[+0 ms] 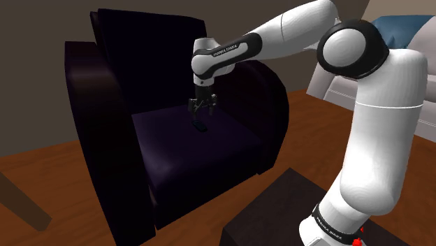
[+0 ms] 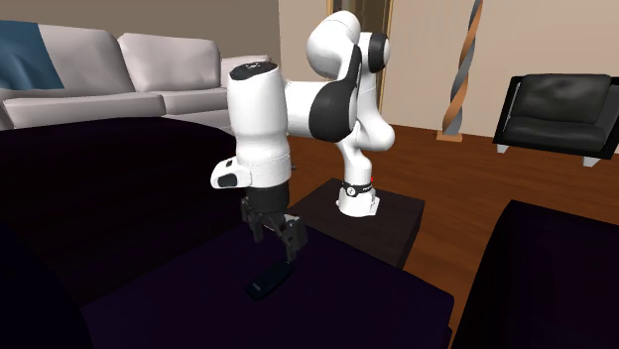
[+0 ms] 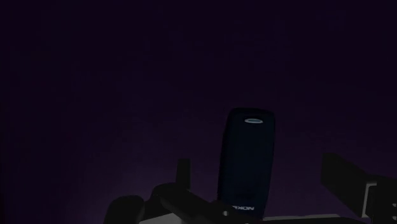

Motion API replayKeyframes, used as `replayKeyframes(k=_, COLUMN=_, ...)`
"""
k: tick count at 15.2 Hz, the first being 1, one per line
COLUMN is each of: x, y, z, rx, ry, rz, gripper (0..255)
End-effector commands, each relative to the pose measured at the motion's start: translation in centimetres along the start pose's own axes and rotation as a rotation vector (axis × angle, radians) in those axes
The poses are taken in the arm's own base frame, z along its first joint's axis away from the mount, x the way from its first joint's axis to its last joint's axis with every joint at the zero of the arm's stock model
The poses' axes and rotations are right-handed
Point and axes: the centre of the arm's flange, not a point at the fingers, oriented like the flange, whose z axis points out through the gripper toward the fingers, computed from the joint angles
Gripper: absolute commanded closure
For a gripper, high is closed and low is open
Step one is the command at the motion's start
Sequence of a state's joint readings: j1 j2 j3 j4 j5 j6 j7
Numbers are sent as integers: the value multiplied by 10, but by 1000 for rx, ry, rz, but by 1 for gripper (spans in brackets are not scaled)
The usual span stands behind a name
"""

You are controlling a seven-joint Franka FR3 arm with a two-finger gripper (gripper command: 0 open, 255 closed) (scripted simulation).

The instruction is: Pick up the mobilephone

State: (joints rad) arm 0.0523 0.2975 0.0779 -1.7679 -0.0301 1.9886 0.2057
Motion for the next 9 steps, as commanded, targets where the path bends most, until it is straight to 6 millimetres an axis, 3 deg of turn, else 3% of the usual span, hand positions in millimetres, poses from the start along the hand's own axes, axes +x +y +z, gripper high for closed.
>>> replayKeyframes(k=1, x=24, y=-6, z=14, rx=3, ry=-7, rz=14, gripper=0)
replayKeyframes(k=9, x=27, y=-6, z=54, rx=3, ry=-7, rz=14, gripper=0)
